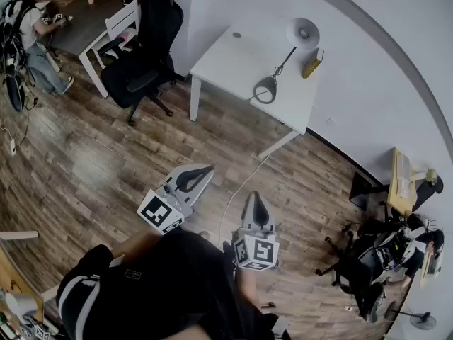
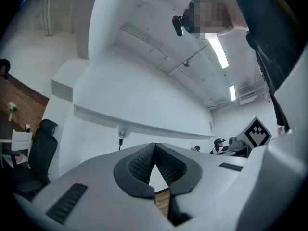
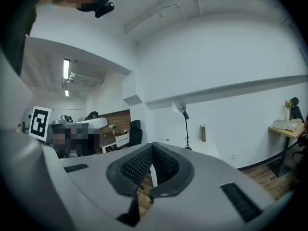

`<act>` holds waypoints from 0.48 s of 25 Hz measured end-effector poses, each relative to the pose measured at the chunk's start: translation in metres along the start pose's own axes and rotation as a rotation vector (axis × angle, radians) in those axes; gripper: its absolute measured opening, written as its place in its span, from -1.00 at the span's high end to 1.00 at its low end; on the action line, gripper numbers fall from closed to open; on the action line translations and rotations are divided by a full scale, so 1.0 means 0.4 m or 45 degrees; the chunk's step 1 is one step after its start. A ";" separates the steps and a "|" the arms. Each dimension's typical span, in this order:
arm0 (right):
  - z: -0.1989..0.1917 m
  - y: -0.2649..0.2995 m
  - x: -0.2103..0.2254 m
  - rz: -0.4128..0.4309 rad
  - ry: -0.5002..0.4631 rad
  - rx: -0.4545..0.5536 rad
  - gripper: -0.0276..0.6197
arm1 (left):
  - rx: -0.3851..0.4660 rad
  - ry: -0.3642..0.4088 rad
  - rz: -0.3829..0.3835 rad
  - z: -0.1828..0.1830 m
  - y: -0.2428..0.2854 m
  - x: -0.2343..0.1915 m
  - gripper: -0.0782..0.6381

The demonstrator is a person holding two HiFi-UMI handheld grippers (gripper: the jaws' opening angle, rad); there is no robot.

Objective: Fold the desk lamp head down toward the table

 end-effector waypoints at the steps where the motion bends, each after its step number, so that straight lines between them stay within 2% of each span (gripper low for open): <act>1: 0.002 0.003 -0.001 0.000 0.003 0.000 0.88 | -0.012 0.009 -0.002 -0.004 0.000 -0.004 0.71; 12: 0.006 0.046 -0.041 -0.006 0.006 -0.009 0.88 | -0.030 0.011 -0.024 -0.001 -0.009 -0.058 0.71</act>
Point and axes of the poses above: the fingertips, and each gripper's own axes: y forward along the fingers, x to its right, z out of its top, the point moved 3 cm from there along -y, backward along the fingers, and after that the axes turned 4 degrees about -y, right-handed, at the moved point
